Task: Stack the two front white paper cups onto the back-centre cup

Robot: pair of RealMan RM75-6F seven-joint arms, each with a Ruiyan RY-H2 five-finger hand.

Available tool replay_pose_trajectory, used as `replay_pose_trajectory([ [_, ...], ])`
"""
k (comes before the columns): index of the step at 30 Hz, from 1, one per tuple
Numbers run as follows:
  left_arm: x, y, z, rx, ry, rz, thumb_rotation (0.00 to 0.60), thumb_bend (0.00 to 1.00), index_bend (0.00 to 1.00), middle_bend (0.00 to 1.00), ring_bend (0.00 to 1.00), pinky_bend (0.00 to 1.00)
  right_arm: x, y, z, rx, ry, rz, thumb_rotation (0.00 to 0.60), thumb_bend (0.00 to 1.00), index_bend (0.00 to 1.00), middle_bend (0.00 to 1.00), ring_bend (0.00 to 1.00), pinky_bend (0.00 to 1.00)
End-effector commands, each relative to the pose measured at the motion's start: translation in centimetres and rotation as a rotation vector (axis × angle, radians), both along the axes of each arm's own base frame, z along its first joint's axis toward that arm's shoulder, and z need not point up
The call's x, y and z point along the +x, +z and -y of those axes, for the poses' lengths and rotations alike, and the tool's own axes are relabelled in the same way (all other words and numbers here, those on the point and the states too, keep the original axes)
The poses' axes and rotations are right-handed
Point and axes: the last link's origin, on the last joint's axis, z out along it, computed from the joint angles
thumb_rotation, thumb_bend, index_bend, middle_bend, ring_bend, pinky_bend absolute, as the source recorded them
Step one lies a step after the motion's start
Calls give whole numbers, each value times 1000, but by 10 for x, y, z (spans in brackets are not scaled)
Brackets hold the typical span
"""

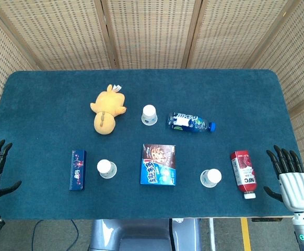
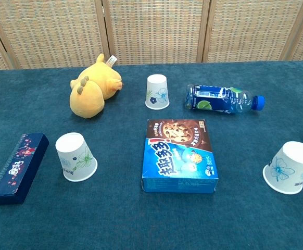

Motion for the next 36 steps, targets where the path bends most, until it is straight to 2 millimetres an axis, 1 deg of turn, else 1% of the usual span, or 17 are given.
replay_pose_trajectory([
  [1,0,0,0,-1,0,1,600,68,0,0,0,0,1,-1,0,0,0,0,600,13,0,0,0,0],
  [19,0,-4,-3,-27,4,3,600,75,0,0,0,0,2,-3,0,-31,6,-5,600,13,0,0,0,0],
  [30,6,-8,-1,-38,-21,3,600,80,0,0,0,0,4,-3,0,-39,16,12,600,10,0,0,0,0],
  [33,9,-10,-2,-52,-30,21,600,91,0,0,0,0,4,-3,0,-37,17,16,600,9,0,0,0,0],
  [36,17,-14,-8,-82,-51,69,600,139,33,0,0,0,4,-4,1,-38,16,20,600,9,0,0,0,0],
])
